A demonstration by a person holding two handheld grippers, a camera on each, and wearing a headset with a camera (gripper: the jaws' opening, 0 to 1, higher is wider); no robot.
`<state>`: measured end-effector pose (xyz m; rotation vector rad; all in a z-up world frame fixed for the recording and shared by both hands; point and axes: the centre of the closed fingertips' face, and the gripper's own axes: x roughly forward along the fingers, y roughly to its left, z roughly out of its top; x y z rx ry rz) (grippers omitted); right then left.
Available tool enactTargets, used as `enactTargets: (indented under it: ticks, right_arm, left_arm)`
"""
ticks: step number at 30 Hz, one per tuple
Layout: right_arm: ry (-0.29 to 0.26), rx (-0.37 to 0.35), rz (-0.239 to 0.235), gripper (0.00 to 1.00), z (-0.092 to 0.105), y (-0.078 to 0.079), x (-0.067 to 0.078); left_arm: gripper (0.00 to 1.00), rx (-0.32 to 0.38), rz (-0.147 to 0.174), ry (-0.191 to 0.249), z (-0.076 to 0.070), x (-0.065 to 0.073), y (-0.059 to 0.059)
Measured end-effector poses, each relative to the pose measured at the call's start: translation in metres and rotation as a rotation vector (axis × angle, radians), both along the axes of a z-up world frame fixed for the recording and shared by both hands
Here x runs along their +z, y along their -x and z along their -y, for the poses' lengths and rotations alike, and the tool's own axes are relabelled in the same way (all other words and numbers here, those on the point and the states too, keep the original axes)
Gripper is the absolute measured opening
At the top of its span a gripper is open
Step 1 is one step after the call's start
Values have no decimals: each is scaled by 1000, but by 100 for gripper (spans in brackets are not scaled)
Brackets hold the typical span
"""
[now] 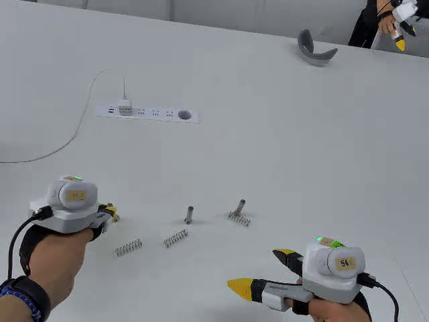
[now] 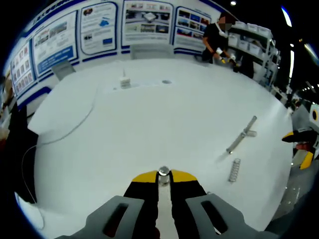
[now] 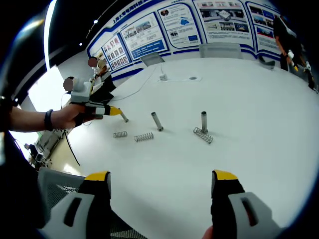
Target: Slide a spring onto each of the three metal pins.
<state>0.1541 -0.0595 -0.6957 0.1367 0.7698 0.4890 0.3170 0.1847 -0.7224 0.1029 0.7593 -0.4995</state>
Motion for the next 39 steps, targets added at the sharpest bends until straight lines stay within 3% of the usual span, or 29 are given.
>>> enactTargets:
  ticks: [27,39]
  right_arm:
    - [-2,-2,-7,85,1,2,-4]
    - [-4,-1,-9,85,1,2,-4]
  left_arm:
    - [7,-89,9,-1,33,2,9]
    - [7,-115,16,-25,33,-3,10]
